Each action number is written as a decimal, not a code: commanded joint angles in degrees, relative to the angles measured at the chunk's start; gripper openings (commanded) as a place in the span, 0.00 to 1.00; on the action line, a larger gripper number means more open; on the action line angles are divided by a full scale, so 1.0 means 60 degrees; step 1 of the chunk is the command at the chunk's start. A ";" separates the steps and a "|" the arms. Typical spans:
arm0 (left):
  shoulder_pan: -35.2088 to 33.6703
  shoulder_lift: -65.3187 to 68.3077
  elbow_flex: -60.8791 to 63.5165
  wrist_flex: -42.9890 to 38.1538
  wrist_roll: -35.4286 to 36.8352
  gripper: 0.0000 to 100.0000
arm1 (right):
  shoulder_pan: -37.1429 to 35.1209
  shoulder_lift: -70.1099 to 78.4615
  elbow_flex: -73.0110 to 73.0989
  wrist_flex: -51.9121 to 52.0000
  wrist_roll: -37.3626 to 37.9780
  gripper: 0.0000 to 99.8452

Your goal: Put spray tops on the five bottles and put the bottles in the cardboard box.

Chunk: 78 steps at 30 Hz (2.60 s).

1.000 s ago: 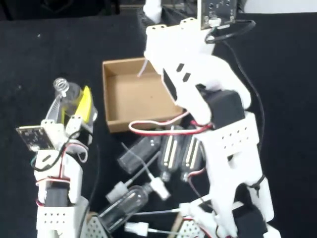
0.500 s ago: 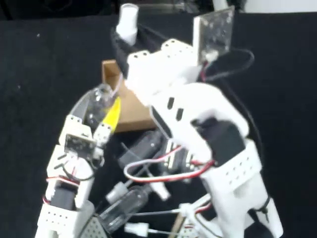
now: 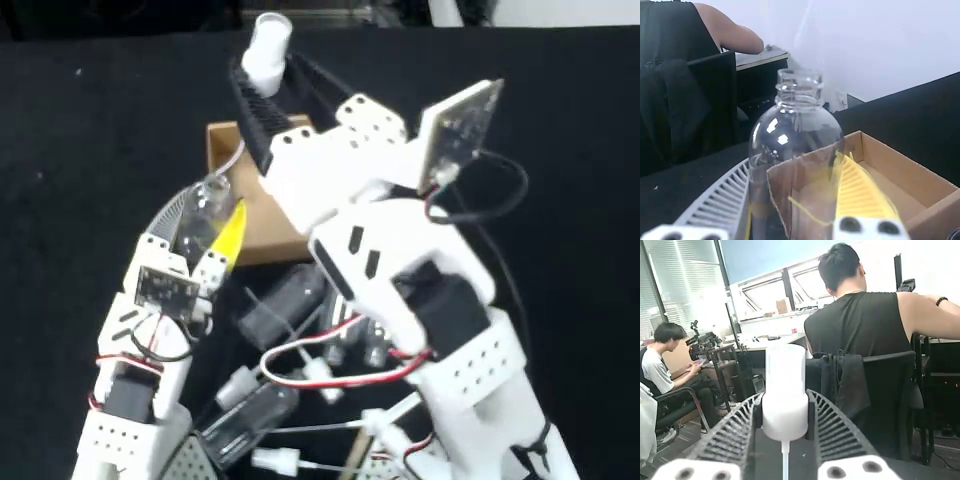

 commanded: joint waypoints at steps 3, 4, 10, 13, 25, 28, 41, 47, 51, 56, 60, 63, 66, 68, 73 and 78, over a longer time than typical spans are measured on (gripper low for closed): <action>0.0095 -0.0073 0.0227 -0.0044 -0.0059 0.03 | -0.0264 -0.0271 0.0286 -0.0484 0.0117 0.01; 0.0095 -0.0073 0.0227 -0.0044 -0.0059 0.03 | -0.0278 -0.0271 0.0432 -0.0454 0.0117 0.01; 0.0110 -0.0073 0.0227 -0.0059 -0.0059 0.03 | -0.0440 -0.0271 0.1282 -0.0513 0.0132 0.01; 0.0095 -0.0073 0.0227 -0.0337 -0.0059 0.03 | -0.0513 -0.0300 0.1663 -0.0440 0.0132 0.01; 0.0095 -0.0073 0.0227 -0.0381 -0.0059 0.03 | -0.2066 -0.0300 0.1370 0.0762 0.0952 0.22; 0.0095 -0.0073 0.0227 -0.0381 -0.0059 0.03 | -0.1875 -0.0374 0.0462 0.1949 0.0982 0.22; 0.0007 -0.0015 0.0227 -0.0308 -0.0117 0.03 | 0.4000 -0.0828 -0.0623 0.6769 0.1333 0.05; 0.0007 -0.0015 0.0227 0.0059 -0.0059 0.03 | 0.5158 -0.0813 0.2864 0.4791 0.2462 0.02; -0.0813 -0.0073 0.0227 -0.0527 -0.0044 0.03 | 0.5216 -0.0886 0.5399 0.2857 0.2418 0.02; -0.2894 0.0029 0.0227 -0.2564 0.1788 0.03 | 0.5216 -0.0886 0.6923 0.1495 0.1392 0.02; -0.3890 0.0161 0.0227 -0.3487 0.3663 0.03 | 0.5026 -0.0886 0.7187 0.1524 0.1377 0.02; -0.4242 0.0894 0.0256 -0.4674 0.3326 0.03 | 0.4850 -0.0886 0.7524 0.1451 0.1407 0.02; -0.4418 0.2212 0.0022 -0.5788 0.3018 0.03 | 0.4410 -0.0901 0.7685 0.1451 0.1407 0.02; -0.4681 0.3429 -0.0535 -0.6168 0.3048 0.03 | 0.4205 -0.0901 0.7744 0.1465 0.1407 0.02; -0.5399 0.7062 -0.2278 -0.7048 0.3004 0.03 | 0.4161 -0.0901 0.7846 0.1451 0.1407 0.02; -0.5824 0.9568 -0.1839 -0.9788 0.2974 0.03 | 0.4176 -0.0901 0.7846 0.1451 0.1407 0.02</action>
